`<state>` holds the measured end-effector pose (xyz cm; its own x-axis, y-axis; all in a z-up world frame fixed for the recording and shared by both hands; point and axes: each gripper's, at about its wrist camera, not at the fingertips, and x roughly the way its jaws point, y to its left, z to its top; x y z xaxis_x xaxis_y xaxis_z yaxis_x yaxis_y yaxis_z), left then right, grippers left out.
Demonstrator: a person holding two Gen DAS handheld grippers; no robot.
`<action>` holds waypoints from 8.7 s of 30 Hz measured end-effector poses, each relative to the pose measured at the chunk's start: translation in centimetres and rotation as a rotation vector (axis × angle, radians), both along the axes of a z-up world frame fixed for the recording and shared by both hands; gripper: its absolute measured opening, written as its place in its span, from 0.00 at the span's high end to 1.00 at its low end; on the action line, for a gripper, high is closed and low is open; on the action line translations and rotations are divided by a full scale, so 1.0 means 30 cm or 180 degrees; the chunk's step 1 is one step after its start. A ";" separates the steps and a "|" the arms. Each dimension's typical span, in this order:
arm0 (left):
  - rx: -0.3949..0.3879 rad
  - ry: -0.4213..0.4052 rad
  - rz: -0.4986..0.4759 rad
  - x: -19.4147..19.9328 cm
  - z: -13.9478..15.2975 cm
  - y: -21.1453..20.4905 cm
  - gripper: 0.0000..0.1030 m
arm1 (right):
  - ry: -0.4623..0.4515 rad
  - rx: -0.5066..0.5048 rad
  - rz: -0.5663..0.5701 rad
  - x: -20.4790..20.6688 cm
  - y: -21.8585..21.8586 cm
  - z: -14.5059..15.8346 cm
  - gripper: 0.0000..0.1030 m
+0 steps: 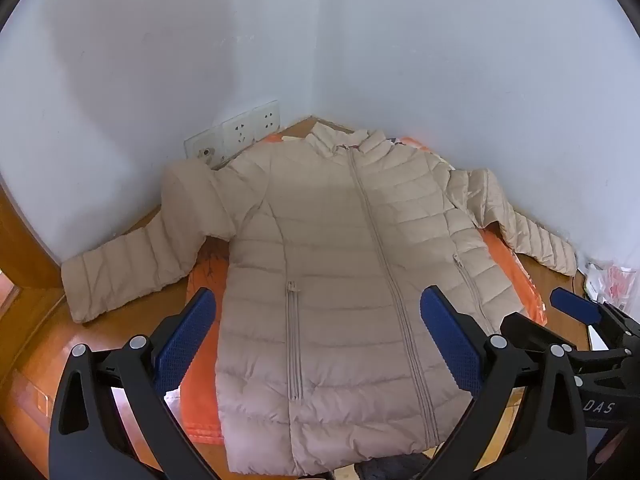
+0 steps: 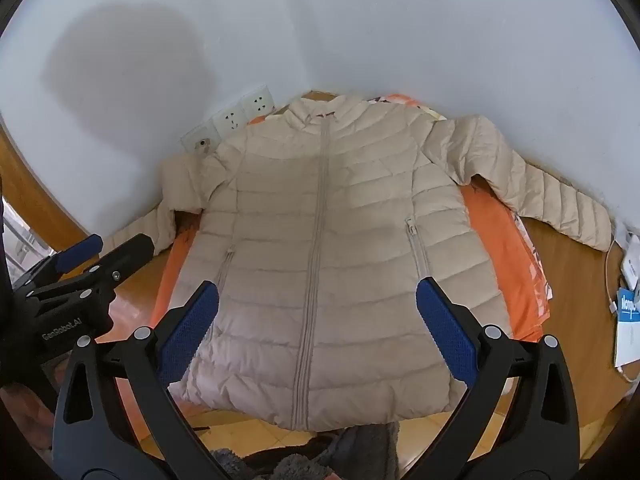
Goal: Fold large clothes
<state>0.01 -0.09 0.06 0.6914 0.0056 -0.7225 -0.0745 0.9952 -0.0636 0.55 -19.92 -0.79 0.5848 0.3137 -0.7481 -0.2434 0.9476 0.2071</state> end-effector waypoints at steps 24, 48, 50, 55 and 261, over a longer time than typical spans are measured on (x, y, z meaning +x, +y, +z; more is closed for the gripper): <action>0.0054 -0.0055 -0.0053 0.013 0.019 -0.005 0.06 | 0.0011 0.0051 -0.0053 0.003 0.010 -0.004 0.04; 0.0072 0.0001 -0.0039 0.029 -0.002 0.002 0.06 | 0.0036 0.0077 -0.0013 0.012 0.044 -0.016 0.04; 0.0063 0.0006 -0.0045 0.028 -0.004 0.006 0.06 | 0.0010 0.0031 -0.0016 0.008 0.048 -0.017 0.04; 0.0070 0.0008 -0.0058 0.022 -0.012 0.006 0.06 | 0.0019 0.0035 -0.0008 0.008 0.055 -0.018 0.04; -0.1300 0.0227 -0.1162 1.081 -0.120 -0.298 0.92 | 0.0694 0.0227 -0.1388 0.223 -0.547 -0.300 0.04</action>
